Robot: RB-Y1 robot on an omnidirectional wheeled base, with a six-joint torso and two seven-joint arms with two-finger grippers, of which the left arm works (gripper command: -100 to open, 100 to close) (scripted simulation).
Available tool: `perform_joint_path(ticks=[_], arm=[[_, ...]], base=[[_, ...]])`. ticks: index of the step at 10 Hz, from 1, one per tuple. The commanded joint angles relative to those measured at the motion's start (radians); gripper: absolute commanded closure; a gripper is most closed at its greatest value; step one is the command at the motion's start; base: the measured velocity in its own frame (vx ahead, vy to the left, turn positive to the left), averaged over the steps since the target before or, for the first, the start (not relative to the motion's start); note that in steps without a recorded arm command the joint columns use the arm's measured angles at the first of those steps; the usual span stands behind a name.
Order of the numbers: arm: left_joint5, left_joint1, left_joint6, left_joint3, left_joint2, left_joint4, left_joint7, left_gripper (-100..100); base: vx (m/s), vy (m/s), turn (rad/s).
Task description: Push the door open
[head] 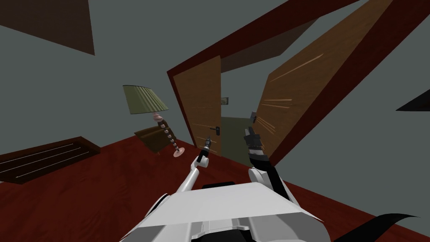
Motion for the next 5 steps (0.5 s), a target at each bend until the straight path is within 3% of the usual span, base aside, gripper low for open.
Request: perform_joint_path(ticks=[1,5], arm=[[0.006,-0.019,0.001,-0.005,-0.007,0.031,-0.001,-100],[0.025,-0.075,0.005,-0.025,-0.026,0.124,-0.001,-100]], base=[[0.082,0.06,-0.033],[0.1,0.054,-0.062]])
